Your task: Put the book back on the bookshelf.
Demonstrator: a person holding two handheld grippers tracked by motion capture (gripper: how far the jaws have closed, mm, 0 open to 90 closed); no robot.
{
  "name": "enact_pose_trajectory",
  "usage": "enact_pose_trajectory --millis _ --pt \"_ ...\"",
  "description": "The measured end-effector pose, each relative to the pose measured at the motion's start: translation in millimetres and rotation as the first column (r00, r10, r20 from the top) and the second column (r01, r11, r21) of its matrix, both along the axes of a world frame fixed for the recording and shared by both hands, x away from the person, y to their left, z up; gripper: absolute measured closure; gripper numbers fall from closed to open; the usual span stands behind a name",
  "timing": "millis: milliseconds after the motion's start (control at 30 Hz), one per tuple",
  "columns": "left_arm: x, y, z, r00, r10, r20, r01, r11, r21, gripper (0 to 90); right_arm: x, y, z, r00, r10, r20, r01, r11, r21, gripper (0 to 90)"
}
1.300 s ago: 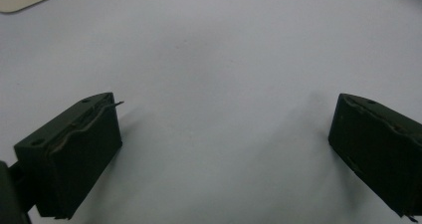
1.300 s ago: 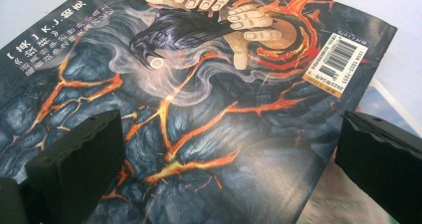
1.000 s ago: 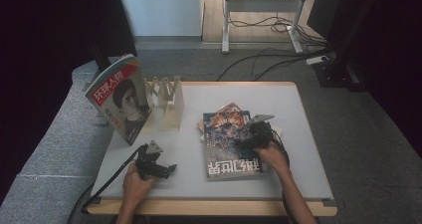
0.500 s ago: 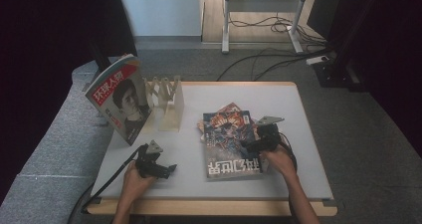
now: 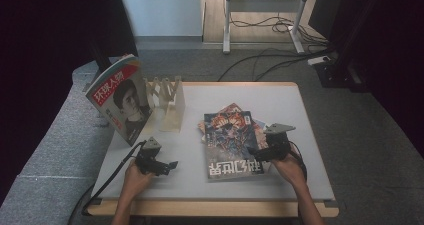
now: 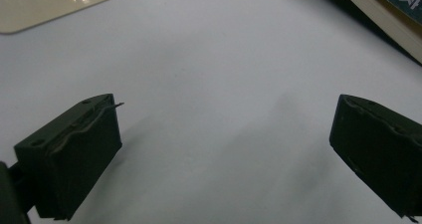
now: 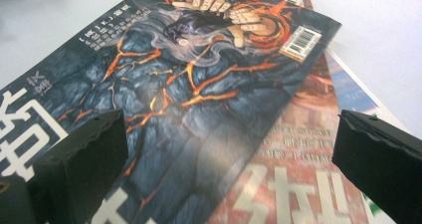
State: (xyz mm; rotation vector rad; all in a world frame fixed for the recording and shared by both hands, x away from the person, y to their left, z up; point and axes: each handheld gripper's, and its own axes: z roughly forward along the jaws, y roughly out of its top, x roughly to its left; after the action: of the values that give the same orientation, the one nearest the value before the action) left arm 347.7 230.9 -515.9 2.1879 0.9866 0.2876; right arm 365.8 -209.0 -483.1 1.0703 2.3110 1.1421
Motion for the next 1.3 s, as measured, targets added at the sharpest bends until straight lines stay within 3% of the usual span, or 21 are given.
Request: enact_pose_trajectory --millis 67,367,1000,1300 --pt "1.0 -4.9 6.5 0.9997 -0.011 0.021 0.010 0.9993 0.037 0.0 -3.5 -3.9 -1.1 1.0000 -0.006 0.002 0.006 1.0000 -0.003 0.8" --pt "15.0 -27.1 29.8 0.9971 -0.065 0.040 0.065 0.9979 0.006 0.0 -17.7 -14.0 -5.3 0.9999 -0.012 0.005 0.012 0.9999 0.004 0.7" --pt "46.0 -69.5 64.0 0.9849 -0.152 0.083 0.152 0.9884 0.006 0.0 -43.0 -18.2 -10.5 1.0000 -0.002 0.002 0.002 0.9996 0.027 0.4" --pt "65.2 -93.5 71.5 0.9779 -0.198 0.068 0.196 0.9801 0.031 1.1 -50.9 -18.0 -15.0 1.0000 0.001 -0.008 -0.001 0.9998 0.021 0.4"
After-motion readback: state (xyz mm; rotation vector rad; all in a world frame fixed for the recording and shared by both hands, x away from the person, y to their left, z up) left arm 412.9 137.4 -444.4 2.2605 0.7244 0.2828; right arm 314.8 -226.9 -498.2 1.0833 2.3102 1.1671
